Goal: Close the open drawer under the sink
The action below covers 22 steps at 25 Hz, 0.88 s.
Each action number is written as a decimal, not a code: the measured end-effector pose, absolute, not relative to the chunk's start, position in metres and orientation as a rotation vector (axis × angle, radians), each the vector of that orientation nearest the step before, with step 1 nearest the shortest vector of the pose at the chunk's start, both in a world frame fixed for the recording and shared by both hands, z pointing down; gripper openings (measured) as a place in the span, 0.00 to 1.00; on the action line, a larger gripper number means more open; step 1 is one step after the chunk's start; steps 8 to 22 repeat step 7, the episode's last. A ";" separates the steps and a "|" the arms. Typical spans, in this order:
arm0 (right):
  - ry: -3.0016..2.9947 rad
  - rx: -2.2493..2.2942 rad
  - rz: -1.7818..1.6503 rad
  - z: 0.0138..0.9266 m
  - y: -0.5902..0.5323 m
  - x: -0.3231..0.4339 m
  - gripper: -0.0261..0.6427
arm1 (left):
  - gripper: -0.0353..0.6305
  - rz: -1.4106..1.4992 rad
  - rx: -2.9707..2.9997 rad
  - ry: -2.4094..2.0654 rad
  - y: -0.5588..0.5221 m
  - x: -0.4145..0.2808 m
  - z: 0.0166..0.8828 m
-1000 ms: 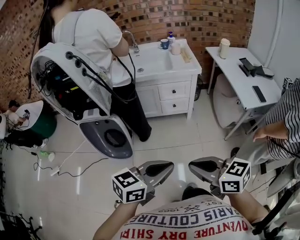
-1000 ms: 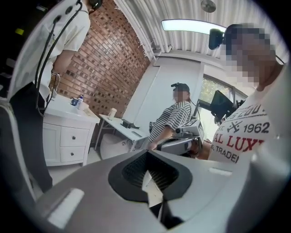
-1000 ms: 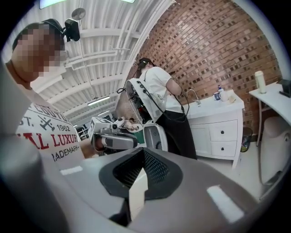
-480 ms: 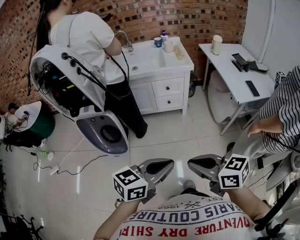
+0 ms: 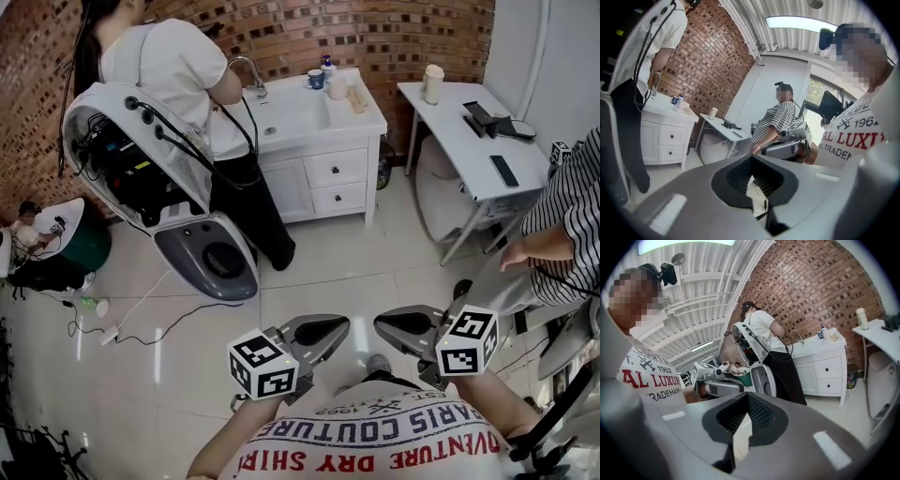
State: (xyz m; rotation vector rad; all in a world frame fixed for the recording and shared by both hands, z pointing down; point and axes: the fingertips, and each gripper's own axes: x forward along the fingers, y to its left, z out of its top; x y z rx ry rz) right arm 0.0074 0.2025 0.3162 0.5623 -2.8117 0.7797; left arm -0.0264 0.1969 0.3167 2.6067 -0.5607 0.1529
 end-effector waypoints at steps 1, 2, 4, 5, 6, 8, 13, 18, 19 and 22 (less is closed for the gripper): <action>-2.813 0.561 0.778 0.316 0.203 0.007 0.05 | 0.03 0.151 2.608 -0.557 0.198 -0.026 0.316; -2.815 0.560 0.776 0.316 0.204 0.006 0.05 | 0.03 0.152 2.609 -0.556 0.199 -0.026 0.316; -2.820 0.558 0.770 0.315 0.204 0.006 0.05 | 0.03 0.157 2.611 -0.563 0.199 -0.027 0.315; -2.822 0.558 0.767 0.315 0.204 0.006 0.05 | 0.03 0.159 2.611 -0.566 0.199 -0.026 0.315; -2.823 0.558 0.764 0.314 0.204 0.007 0.05 | 0.03 0.160 2.612 -0.569 0.199 -0.026 0.315; -2.824 0.559 0.761 0.314 0.204 0.007 0.05 | 0.03 0.161 2.613 -0.572 0.199 -0.025 0.314; -2.824 0.559 0.761 0.314 0.204 0.007 0.05 | 0.03 0.161 2.613 -0.572 0.199 -0.025 0.314; -2.824 0.559 0.761 0.314 0.204 0.007 0.05 | 0.03 0.161 2.613 -0.572 0.199 -0.025 0.314; -2.824 0.559 0.761 0.314 0.204 0.007 0.05 | 0.03 0.161 2.613 -0.572 0.199 -0.025 0.314; -2.824 0.559 0.761 0.314 0.204 0.007 0.05 | 0.03 0.161 2.613 -0.572 0.199 -0.025 0.314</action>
